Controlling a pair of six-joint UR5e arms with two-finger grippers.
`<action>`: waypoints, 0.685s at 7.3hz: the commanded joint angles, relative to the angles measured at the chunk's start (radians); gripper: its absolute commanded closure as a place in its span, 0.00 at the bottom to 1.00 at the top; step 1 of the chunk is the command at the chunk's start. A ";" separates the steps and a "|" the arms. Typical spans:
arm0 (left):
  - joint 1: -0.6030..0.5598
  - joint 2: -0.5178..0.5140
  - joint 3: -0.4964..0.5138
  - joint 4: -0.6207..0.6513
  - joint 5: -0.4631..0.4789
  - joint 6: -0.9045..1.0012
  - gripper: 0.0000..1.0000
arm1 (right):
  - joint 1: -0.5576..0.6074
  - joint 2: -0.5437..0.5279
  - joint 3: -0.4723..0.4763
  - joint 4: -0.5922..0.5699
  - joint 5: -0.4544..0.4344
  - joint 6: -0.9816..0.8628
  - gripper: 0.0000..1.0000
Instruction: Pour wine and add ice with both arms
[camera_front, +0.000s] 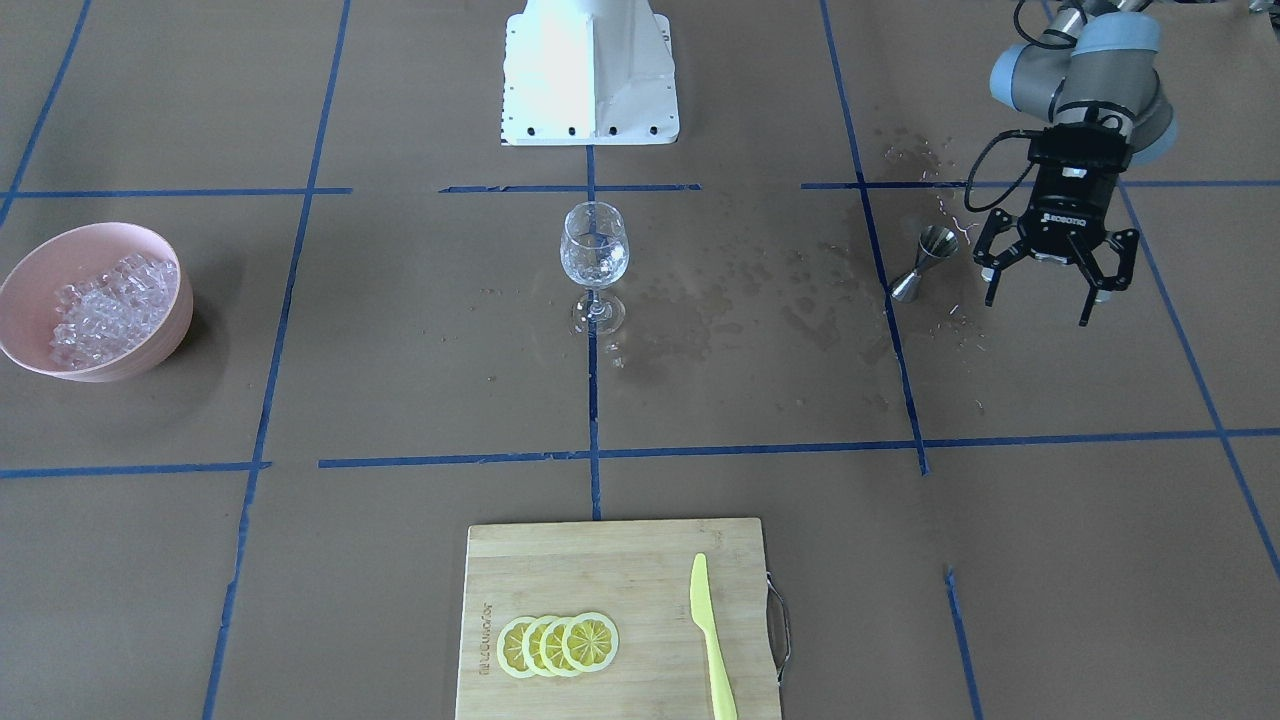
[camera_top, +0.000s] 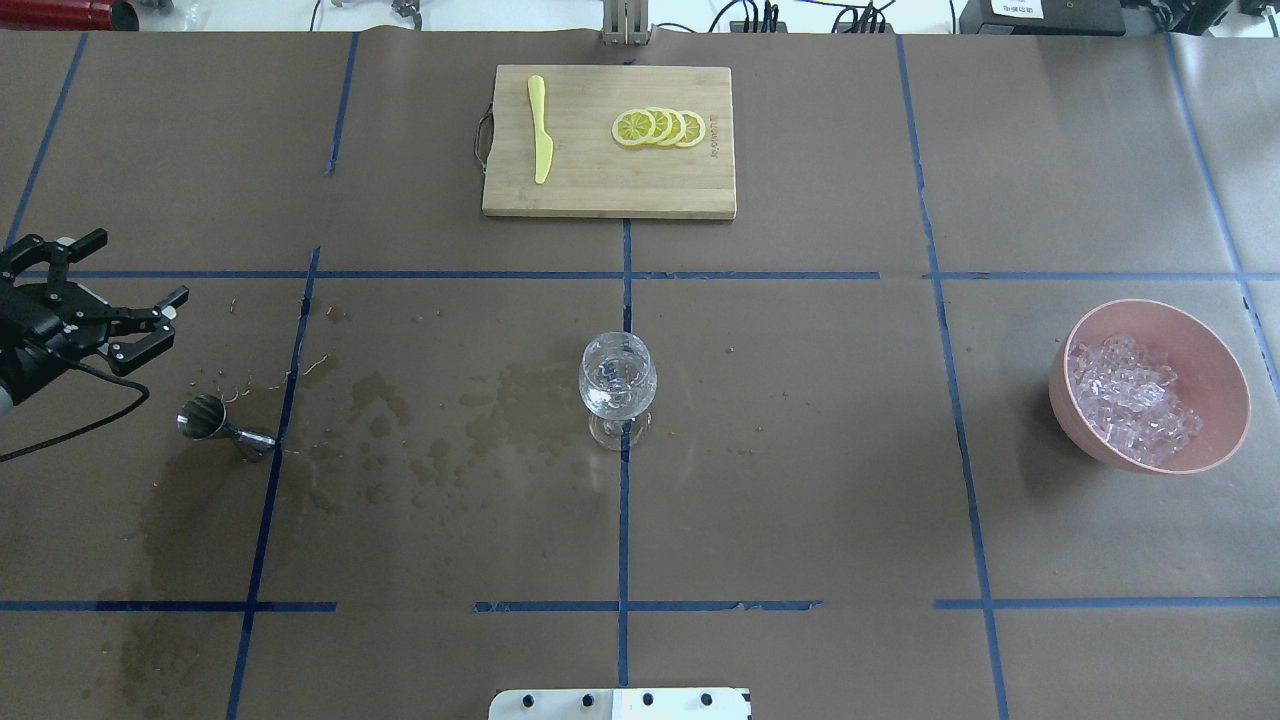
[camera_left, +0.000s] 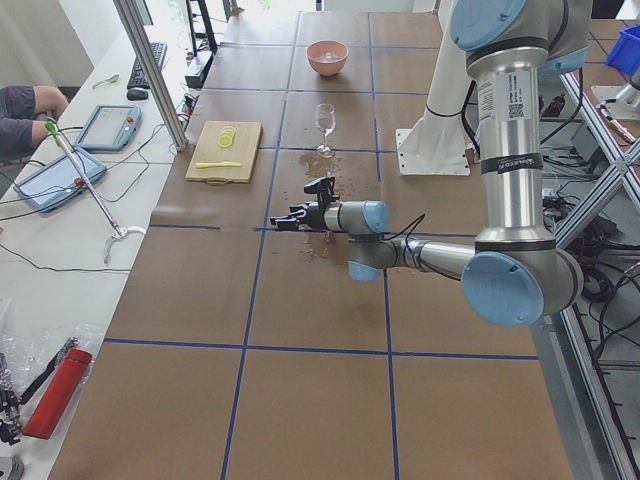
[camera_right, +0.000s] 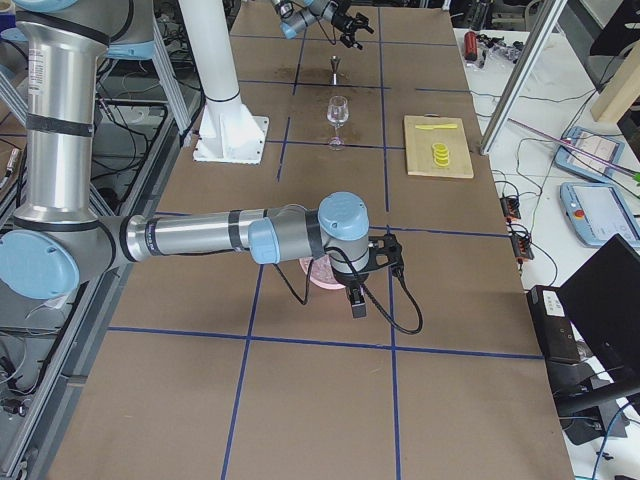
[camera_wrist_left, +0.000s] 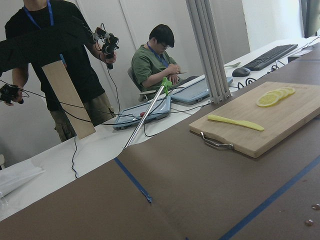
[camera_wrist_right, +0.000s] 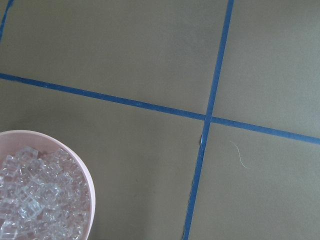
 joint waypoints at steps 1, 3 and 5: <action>-0.259 -0.018 -0.017 0.244 -0.302 0.212 0.00 | 0.000 -0.002 0.001 0.000 0.000 0.000 0.00; -0.521 -0.096 -0.038 0.546 -0.453 0.516 0.00 | 0.000 -0.003 0.001 0.002 0.000 0.000 0.00; -0.718 -0.105 -0.064 0.779 -0.570 0.704 0.00 | 0.000 -0.006 0.001 0.002 0.000 0.000 0.00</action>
